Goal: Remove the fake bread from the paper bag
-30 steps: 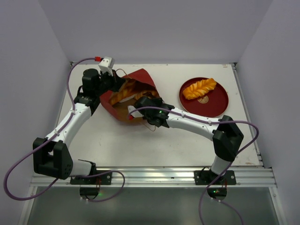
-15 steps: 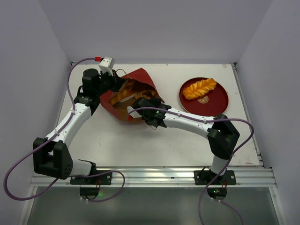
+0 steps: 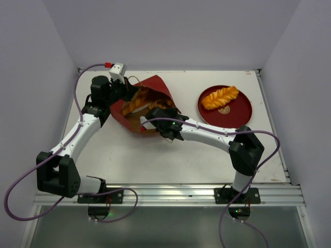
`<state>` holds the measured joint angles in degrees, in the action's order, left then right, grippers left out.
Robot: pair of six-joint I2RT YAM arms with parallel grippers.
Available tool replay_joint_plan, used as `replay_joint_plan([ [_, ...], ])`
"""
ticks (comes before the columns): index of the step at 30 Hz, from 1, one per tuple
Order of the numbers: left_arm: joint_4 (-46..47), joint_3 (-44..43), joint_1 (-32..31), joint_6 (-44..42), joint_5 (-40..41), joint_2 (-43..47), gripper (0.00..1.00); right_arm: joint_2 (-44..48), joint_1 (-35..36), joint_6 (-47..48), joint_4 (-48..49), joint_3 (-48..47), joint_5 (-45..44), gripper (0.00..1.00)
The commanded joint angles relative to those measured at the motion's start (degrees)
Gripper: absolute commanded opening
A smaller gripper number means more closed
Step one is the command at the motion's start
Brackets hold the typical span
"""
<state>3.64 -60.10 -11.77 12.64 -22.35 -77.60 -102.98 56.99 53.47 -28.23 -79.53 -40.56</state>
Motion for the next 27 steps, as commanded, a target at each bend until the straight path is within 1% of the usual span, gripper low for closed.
replay_joint_plan([
  [1,1.8,0.4,-0.2,-0.2,-1.6,1.8,0.0,-0.9,0.0,-1.9,1.2,-2.3,-0.5,0.54],
  [9,2.0,0.5,-0.2,-0.2,-1.7,1.8,0.0,-2.3,-0.8,-2.8,1.1,-3.1,-0.1,0.54],
  [12,2.1,0.5,-0.2,-0.1,-1.7,1.8,0.0,-2.7,-0.9,-3.5,0.6,-2.9,0.2,0.45],
  [13,2.0,0.5,-0.2,-0.1,-1.7,1.8,0.0,-2.7,-0.9,-3.9,0.5,-2.9,0.6,0.39],
  [15,2.0,0.5,-0.2,-0.1,-1.7,1.8,0.0,-2.8,-1.0,-4.3,-0.3,-2.9,1.0,0.32],
  [16,2.0,0.5,-0.2,-0.1,-1.7,1.8,0.0,-2.7,-1.2,-4.8,-0.5,-3.0,1.3,0.25],
  [19,2.0,0.5,-0.2,-0.1,-1.7,1.8,0.0,-2.4,-1.4,-5.6,-1.5,-3.3,2.0,0.14],
  [22,2.1,0.5,-0.2,-0.2,-1.7,1.8,0.0,-1.7,-1.8,-6.4,-2.4,-3.5,2.8,0.08],
  [24,2.0,0.6,-0.2,-0.2,-1.6,1.8,0.0,-0.8,-2.1,-7.1,-2.9,-3.5,4.1,0.03],
  [27,2.0,0.6,-0.2,-0.2,-1.6,1.8,0.0,0.7,-2.5,-8.8,-4.2,-3.9,6.5,0.0],
])
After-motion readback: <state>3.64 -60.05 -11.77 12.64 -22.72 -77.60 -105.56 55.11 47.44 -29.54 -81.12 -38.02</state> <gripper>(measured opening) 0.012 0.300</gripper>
